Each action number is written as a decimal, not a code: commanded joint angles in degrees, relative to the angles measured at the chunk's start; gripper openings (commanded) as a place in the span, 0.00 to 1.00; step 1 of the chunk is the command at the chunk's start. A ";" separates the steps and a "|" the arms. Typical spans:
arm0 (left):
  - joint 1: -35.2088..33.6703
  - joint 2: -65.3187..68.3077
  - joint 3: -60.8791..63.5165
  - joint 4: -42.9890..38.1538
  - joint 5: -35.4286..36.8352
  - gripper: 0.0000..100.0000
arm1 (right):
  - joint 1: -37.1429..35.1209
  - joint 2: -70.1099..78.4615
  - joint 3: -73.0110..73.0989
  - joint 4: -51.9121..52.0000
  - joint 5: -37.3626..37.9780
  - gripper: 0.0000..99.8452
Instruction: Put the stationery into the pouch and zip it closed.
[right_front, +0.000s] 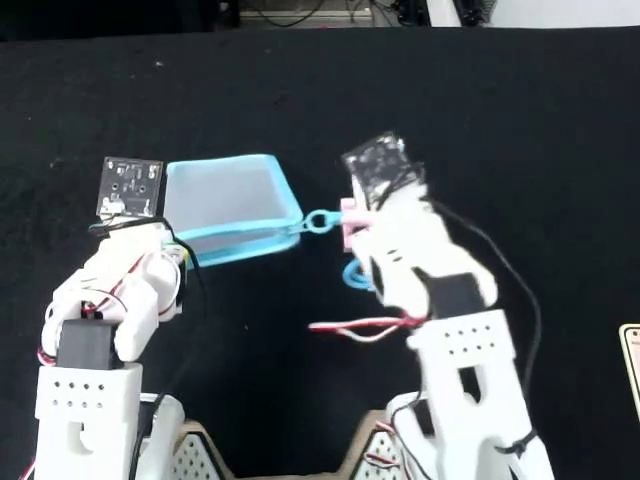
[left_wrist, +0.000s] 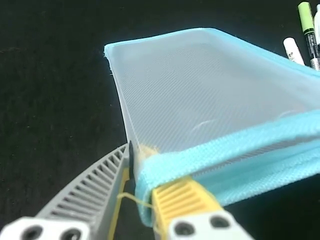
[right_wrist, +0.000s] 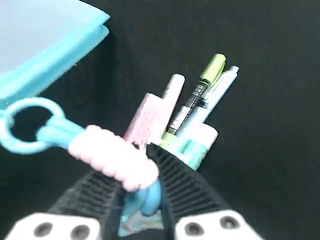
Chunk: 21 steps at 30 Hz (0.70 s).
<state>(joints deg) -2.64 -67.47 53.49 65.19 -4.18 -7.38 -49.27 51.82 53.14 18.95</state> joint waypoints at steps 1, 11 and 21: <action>0.57 0.35 -0.31 -0.62 0.44 0.03 | 5.01 0.22 -4.09 0.09 0.44 0.01; 0.57 0.35 -0.22 -0.62 0.44 0.03 | -11.08 -0.13 -2.07 5.45 0.70 0.10; 0.57 0.35 0.84 -0.79 0.26 0.03 | -15.03 -0.22 -11.38 20.13 0.35 0.22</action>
<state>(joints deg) -2.29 -67.65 54.55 65.19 -4.18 -21.19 -49.27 45.05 71.08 19.21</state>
